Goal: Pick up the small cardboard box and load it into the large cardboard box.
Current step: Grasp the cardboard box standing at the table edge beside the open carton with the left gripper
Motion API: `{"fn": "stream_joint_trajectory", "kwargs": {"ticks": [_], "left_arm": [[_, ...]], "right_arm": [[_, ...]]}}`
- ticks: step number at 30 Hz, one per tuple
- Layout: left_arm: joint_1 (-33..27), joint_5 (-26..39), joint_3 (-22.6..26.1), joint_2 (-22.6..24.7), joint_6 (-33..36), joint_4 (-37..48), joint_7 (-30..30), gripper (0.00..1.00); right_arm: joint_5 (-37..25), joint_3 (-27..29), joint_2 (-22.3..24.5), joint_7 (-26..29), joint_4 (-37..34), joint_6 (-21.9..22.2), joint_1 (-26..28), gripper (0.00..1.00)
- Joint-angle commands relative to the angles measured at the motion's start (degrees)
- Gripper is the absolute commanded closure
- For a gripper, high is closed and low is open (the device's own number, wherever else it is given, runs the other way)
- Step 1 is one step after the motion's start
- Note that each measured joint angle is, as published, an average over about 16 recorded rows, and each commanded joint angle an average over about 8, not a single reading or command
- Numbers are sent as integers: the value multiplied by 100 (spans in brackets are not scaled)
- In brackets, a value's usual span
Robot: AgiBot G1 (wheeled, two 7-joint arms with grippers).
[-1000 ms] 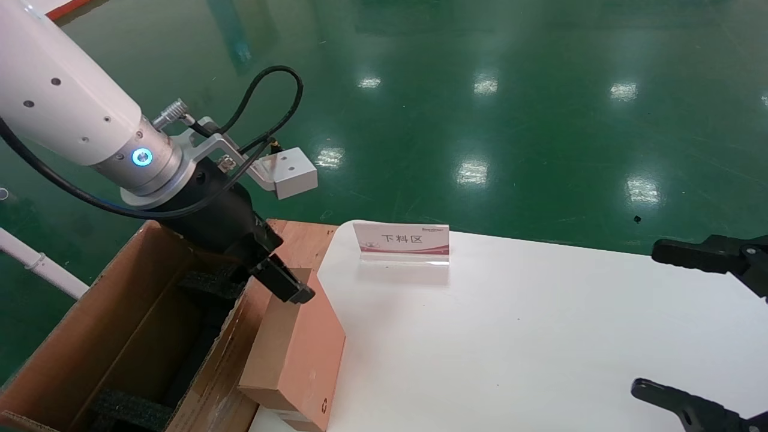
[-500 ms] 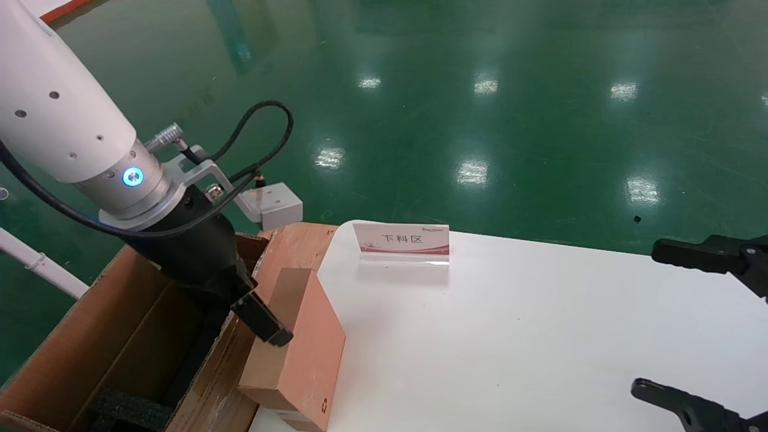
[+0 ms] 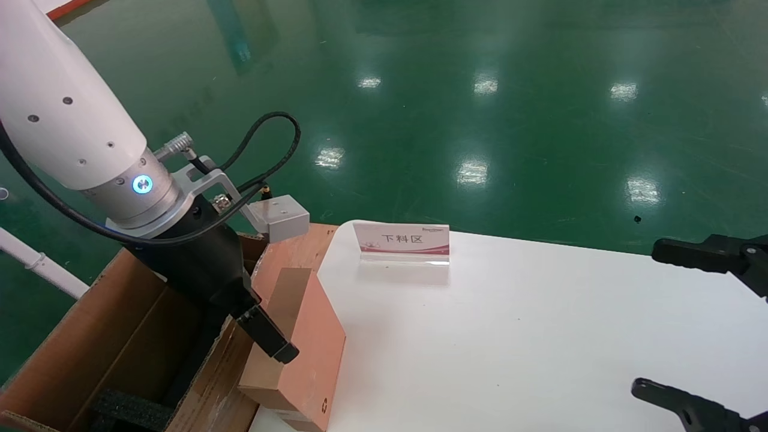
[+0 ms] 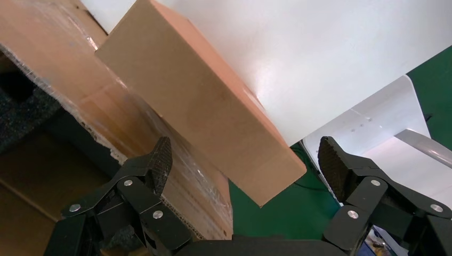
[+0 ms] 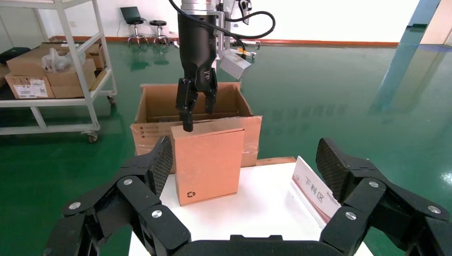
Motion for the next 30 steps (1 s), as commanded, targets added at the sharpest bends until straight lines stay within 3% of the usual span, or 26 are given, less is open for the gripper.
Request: {"fn": "stream_joint_trajectory", "kwargs": {"ticks": [1, 30], "left_arm": [[-34, -37, 60, 28, -6, 2, -23, 0], [-316, -125, 479, 331, 69, 179, -100, 0]], "right_arm": [[1, -1, 0, 0, 0, 0, 0, 0], [6, -8, 2, -6, -7, 3, 3, 0]]}}
